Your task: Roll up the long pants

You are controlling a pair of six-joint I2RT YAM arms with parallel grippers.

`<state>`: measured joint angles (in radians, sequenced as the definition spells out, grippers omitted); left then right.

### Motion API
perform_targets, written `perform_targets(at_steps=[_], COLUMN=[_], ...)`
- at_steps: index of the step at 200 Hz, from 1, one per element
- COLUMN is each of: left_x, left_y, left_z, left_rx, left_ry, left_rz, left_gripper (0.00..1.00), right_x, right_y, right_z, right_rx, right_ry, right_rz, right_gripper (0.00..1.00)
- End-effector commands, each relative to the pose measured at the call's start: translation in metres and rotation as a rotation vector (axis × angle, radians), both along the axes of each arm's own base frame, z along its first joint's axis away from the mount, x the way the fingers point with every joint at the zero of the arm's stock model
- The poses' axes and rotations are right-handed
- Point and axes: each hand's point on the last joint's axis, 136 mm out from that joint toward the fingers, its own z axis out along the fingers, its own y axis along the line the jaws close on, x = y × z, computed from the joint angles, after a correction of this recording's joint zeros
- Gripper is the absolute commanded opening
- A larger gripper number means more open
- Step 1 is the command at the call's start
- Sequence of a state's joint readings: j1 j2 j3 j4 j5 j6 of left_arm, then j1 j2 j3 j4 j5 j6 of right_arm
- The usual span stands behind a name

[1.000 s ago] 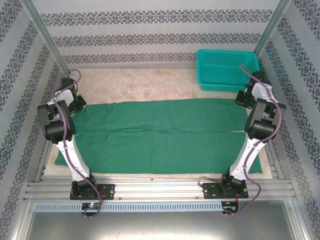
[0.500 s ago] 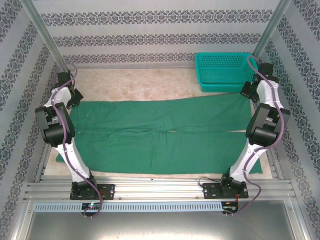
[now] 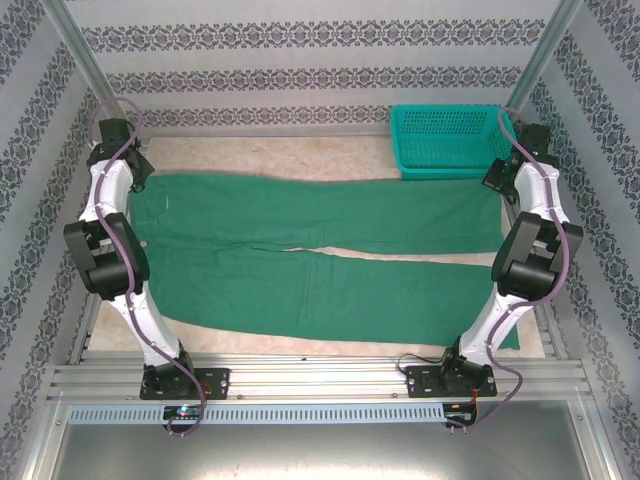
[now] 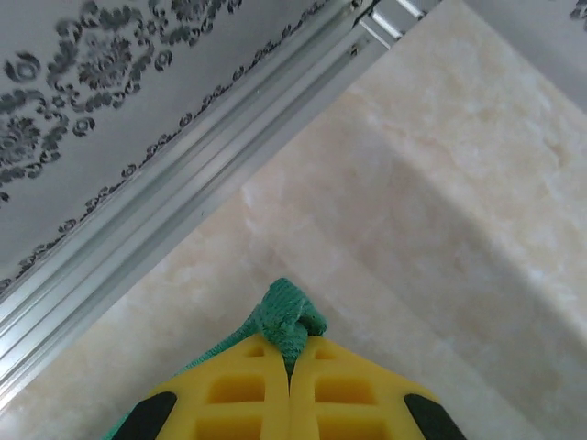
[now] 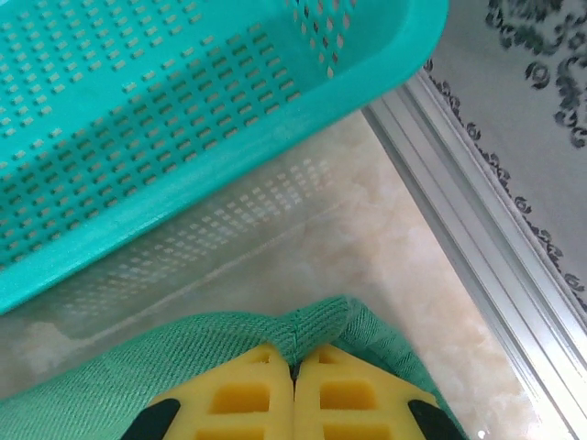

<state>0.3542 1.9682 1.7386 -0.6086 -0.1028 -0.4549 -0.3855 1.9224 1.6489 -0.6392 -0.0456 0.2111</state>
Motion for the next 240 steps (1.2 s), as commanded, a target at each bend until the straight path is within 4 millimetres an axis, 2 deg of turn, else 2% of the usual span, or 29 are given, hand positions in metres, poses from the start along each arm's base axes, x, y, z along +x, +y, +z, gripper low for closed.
perform_targets(at_steps=[1,52,74,102,135,157,170,207,240], left_x=[-0.011,-0.020,-0.019,-0.022,-0.027,-0.024,-0.024,-0.022,-0.014], left_y=[0.020,0.023,0.024,0.023,0.016,0.013,0.015,0.017,0.018], left_z=[0.031,0.058,0.071,0.074,0.061,0.050,0.052,0.052,0.050], left_rx=[0.037,0.061,0.065,0.064,0.035,0.014,0.025,0.035,0.021], left_ry=[-0.046,-0.087,-0.100,-0.102,-0.101,-0.088,-0.084,-0.077,-0.074], left_rz=[0.075,0.086,0.084,0.082,0.075,0.061,0.058,0.046,0.040], left_gripper=[0.00,0.00,0.00,0.00,0.00,0.00,0.00,0.00,0.00], right_x=[0.005,-0.007,0.000,0.007,-0.002,-0.001,0.001,0.017,0.036], right_y=[-0.016,-0.027,-0.030,-0.014,0.001,0.022,0.031,0.055,0.055], right_z=[0.041,0.069,0.081,0.067,0.049,0.035,0.034,0.061,0.089], right_rx=[-0.043,-0.042,-0.023,0.003,0.030,0.029,-0.014,-0.148,-0.201], right_ry=[-0.098,-0.189,-0.247,-0.185,-0.187,-0.188,-0.163,-0.178,-0.189], right_rz=[-0.043,-0.083,-0.094,-0.077,-0.133,-0.113,-0.094,-0.020,0.021], right_gripper=[0.00,0.00,0.00,0.00,0.00,0.00,0.00,0.00,0.00])
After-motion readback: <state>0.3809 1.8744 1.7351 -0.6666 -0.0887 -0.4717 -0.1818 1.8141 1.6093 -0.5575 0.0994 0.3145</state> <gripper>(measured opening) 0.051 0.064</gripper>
